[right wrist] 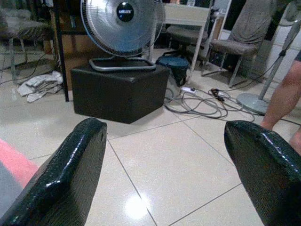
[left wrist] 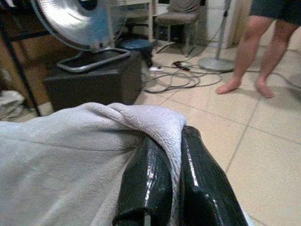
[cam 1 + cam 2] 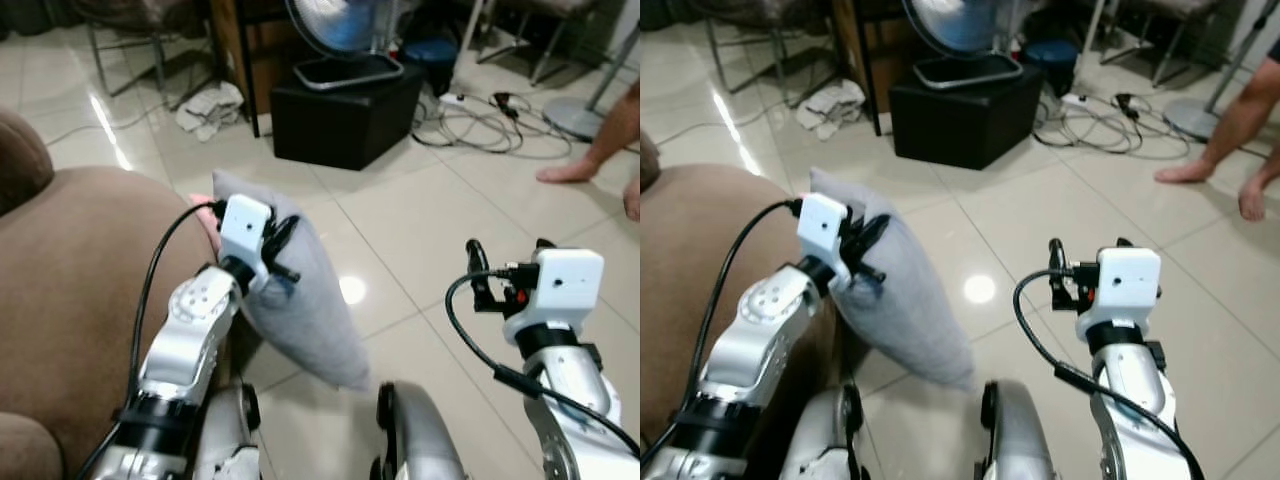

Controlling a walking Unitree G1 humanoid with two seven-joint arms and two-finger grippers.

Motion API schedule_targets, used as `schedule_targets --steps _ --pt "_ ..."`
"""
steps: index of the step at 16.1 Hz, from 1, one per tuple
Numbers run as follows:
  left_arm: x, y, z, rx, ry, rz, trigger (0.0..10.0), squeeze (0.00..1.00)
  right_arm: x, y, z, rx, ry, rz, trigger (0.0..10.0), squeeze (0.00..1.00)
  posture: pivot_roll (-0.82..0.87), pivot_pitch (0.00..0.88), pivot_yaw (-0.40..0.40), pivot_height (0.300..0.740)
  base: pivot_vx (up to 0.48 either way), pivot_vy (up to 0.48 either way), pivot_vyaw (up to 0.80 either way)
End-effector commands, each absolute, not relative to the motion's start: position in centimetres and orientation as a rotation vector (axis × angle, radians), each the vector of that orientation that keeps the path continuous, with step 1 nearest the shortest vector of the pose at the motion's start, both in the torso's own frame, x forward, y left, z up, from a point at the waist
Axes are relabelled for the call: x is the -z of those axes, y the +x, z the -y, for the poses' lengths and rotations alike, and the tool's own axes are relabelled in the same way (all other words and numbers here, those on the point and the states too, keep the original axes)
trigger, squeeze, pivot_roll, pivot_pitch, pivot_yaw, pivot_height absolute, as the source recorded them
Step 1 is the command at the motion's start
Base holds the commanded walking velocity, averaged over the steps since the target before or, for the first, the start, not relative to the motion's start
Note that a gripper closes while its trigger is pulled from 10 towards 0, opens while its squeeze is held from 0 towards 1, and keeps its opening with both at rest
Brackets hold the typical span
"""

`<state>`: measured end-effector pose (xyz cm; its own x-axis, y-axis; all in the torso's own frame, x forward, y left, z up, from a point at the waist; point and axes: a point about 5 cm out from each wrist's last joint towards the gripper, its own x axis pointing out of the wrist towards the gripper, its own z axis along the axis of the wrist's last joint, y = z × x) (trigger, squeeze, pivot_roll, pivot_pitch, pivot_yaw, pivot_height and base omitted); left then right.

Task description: Move the pillow to the sofa from floor

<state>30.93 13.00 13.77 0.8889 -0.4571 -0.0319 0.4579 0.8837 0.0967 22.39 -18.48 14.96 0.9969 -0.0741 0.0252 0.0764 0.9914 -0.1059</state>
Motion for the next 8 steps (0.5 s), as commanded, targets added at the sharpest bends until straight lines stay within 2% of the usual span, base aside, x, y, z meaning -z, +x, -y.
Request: schedule_targets --steps 1,8 --pt "-15.95 30.97 -13.00 0.470 0.122 0.089 10.0 0.00 -14.77 22.52 18.84 0.088 -0.101 0.019 10.0 0.00 0.00 0.005 -0.037 0.670 0.000 0.000 0.00" --pt "-16.50 31.01 -12.86 0.442 0.111 0.100 10.0 0.00 -14.72 23.43 18.68 0.082 -0.075 0.033 10.0 0.00 0.02 0.000 -0.044 0.740 0.000 0.000 0.00"
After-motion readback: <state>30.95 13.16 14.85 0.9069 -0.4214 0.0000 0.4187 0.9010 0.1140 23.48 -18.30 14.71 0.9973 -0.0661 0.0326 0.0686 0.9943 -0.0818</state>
